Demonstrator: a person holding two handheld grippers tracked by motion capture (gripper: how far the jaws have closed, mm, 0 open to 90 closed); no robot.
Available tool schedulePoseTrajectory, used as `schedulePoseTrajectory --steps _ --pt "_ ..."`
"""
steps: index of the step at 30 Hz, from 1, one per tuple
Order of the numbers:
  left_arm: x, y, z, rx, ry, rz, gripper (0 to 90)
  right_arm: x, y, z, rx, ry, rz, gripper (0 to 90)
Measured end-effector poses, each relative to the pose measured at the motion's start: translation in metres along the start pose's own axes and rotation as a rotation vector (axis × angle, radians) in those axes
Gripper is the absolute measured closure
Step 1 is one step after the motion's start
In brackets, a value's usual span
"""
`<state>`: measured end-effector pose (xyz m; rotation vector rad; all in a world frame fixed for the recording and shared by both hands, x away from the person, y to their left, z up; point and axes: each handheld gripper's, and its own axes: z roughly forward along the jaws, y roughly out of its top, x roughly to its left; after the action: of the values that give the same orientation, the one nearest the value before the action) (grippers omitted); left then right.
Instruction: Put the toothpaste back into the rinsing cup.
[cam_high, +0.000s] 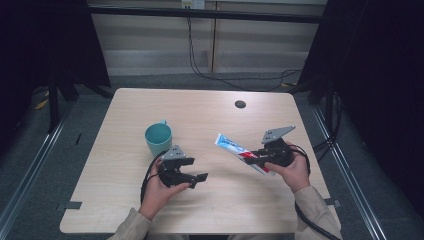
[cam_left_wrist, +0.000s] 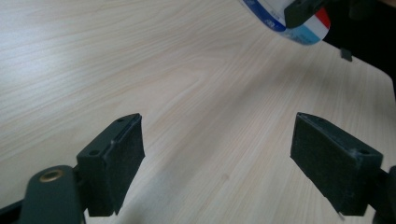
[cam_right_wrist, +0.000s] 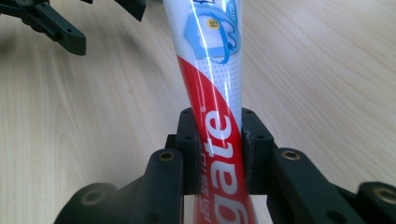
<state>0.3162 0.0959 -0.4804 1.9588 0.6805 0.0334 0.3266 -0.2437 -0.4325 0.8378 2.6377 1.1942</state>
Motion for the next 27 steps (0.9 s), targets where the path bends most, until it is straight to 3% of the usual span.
schedulePoseTrajectory --steps 11,22,27 --pt "-0.012 0.018 0.016 -0.041 -0.044 0.01 21.8 0.009 0.011 0.006 -0.021 0.023 -0.018 73.2" --pt "-0.014 0.027 0.021 -0.078 -0.069 -0.018 23.0 0.015 0.015 0.013 -0.029 0.053 -0.026 73.2" --pt "-0.017 0.029 0.026 -0.071 -0.07 -0.007 23.3 0.018 0.018 0.014 -0.027 0.054 -0.037 73.1"
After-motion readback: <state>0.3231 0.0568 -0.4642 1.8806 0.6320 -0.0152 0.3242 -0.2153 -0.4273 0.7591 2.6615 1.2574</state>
